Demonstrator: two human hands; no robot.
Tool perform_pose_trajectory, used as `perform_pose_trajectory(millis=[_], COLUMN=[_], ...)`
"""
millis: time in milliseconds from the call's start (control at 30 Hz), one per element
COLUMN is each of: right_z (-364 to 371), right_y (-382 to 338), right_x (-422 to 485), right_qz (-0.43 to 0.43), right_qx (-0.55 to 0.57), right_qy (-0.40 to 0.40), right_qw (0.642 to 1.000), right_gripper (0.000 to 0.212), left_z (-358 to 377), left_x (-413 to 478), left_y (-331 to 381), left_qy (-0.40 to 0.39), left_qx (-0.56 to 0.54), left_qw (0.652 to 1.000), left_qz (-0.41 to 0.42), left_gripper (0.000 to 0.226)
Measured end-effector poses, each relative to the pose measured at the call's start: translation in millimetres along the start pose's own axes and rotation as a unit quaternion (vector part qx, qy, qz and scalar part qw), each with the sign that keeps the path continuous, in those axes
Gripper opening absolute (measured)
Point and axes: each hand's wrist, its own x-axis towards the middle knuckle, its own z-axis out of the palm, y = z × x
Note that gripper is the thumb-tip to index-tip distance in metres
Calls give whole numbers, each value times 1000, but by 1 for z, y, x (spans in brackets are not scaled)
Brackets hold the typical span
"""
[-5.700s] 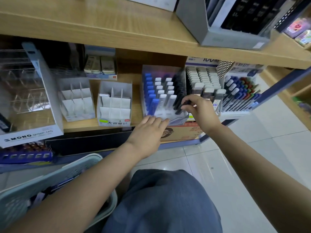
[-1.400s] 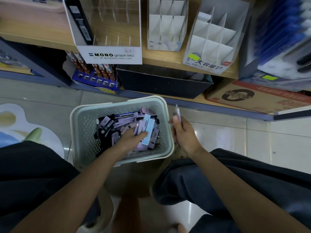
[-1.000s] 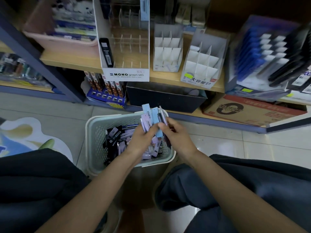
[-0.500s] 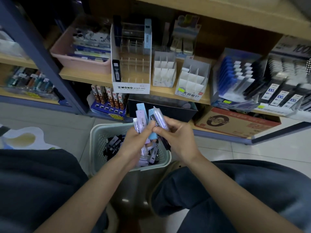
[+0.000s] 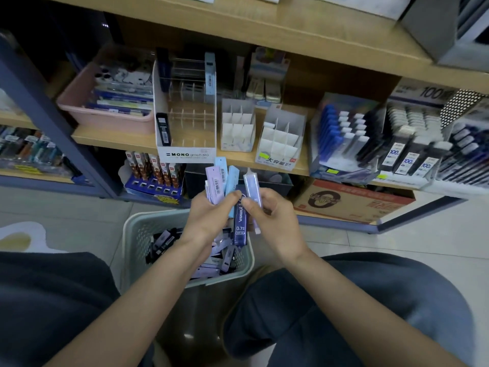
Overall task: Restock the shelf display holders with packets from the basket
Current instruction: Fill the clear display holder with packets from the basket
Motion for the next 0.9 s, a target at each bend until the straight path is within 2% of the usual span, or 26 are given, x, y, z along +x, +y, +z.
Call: perform_pose_trajectory(millis=[67, 133, 233, 300, 433, 533, 700, 900], right_z=[-13, -33, -84, -118, -169, -187, -194, -195], right_y=[-1, -2, 0, 0, -5, -3, 3, 6], right_x=[4, 13, 36, 48, 56, 64, 79, 95], right_qz=[3, 16, -6, 1, -12, -33, -51, -74], right_qx=[-28, -31, -185, -249, -280, -319, -342, -381], right_qy=[33, 59, 90, 110, 188, 213, 210, 154], right_qw=[999, 998, 979, 962, 941, 923, 915, 909], right_gripper=[3, 6, 21, 29, 20, 8, 4, 19], left_z=[12, 25, 42, 53, 72, 82, 90, 94], left_x=[3, 6, 11, 17, 25, 29, 33, 38], left_y=[1, 3, 7, 8, 8, 8, 6, 0], left_qy=[-19, -32, -46, -54, -60, -71, -85, -88], left_qx=[4, -3, -1, 9, 21, 29, 43, 49], left_qw=[1000, 999, 999, 998, 998, 997, 995, 995], left_qz=[9, 20, 24, 26, 28, 30, 26, 20], left_gripper=[13, 14, 17, 16, 18, 19, 23, 21])
